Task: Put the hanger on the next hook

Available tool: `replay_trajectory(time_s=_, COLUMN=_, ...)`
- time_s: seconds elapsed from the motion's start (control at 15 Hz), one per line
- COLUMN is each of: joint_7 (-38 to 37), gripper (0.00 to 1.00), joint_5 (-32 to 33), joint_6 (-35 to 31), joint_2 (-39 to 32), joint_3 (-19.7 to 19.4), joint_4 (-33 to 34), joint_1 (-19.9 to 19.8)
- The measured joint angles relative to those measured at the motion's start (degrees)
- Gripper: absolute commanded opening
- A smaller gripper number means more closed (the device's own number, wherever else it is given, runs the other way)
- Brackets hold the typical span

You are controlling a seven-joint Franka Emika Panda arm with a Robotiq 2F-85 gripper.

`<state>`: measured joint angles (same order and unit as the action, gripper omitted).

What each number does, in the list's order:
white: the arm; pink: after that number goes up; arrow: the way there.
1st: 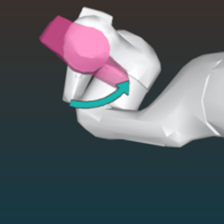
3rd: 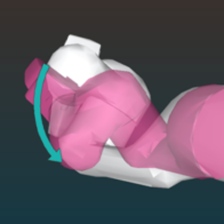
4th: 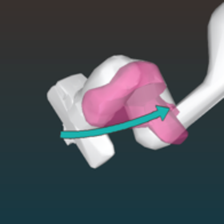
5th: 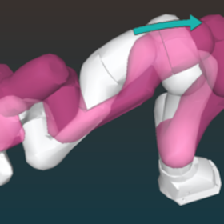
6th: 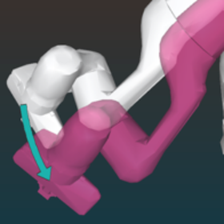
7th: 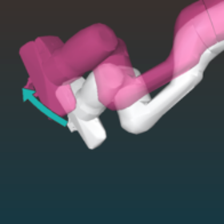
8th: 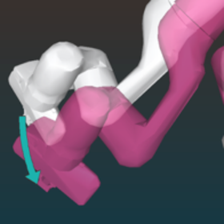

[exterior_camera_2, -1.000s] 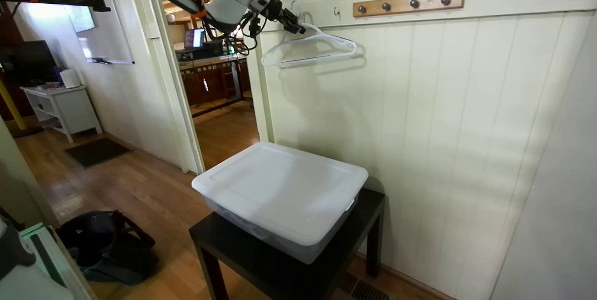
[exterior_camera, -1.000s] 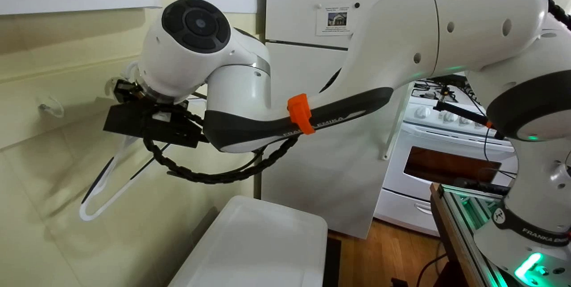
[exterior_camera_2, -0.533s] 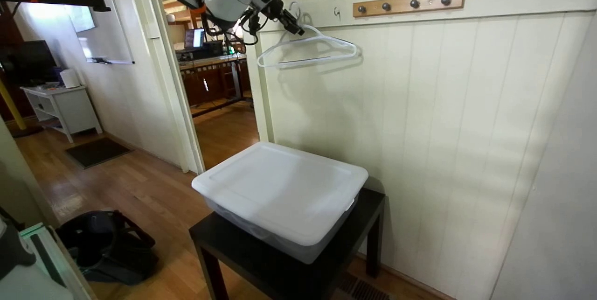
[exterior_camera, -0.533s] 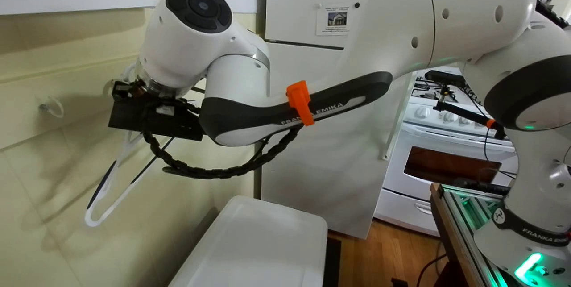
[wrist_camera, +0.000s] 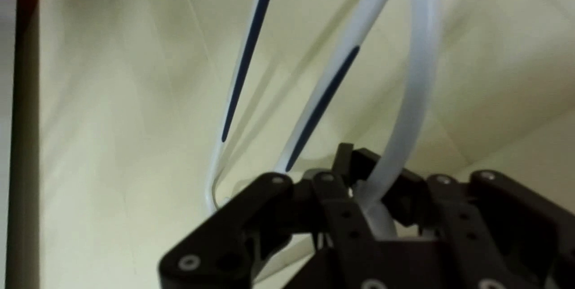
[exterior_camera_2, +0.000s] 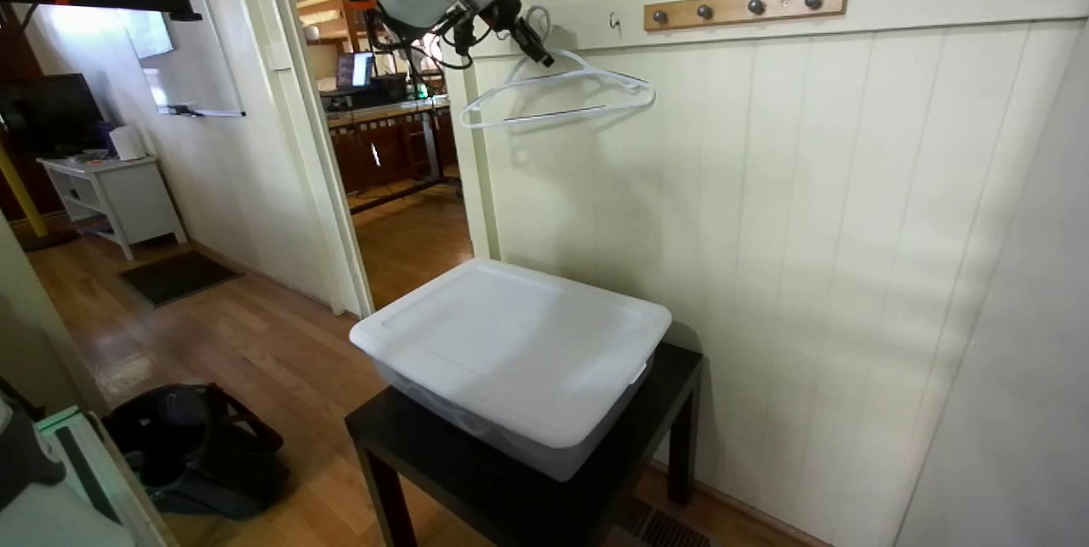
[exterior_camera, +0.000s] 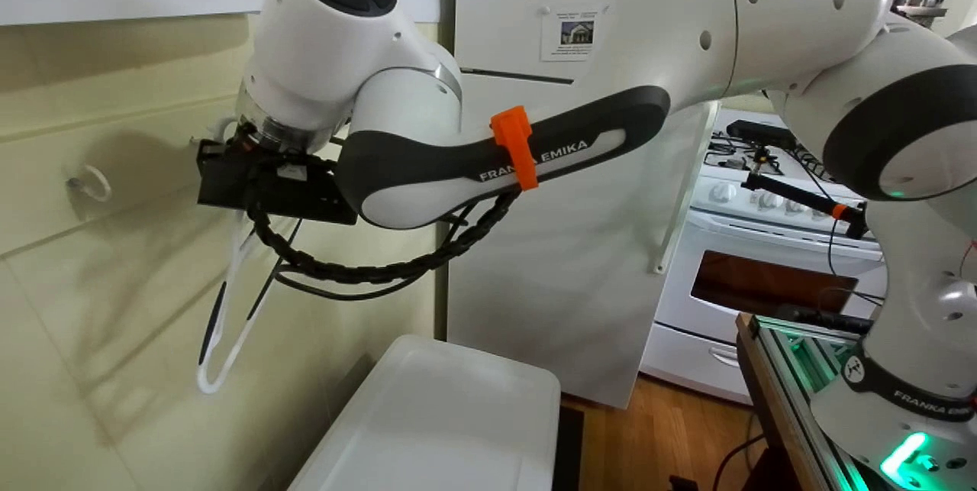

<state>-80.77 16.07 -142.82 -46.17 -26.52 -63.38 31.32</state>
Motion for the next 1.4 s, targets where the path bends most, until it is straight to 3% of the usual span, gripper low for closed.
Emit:
replay_trajectory(time_s=0.47, joint_7=6.0, gripper=0.02, joint_5=-3.7, joint_6=6.2, joint_2=0.3, joint_3=5.3, joint_4=3.8, joint_1=-3.9)
replay_trajectory(time_s=1.4, joint_7=13.7, gripper=0.02, joint_5=-3.9, joint_6=24.2, joint_2=-2.2, joint_3=7.5, joint_4=15.1, joint_1=-7.0)
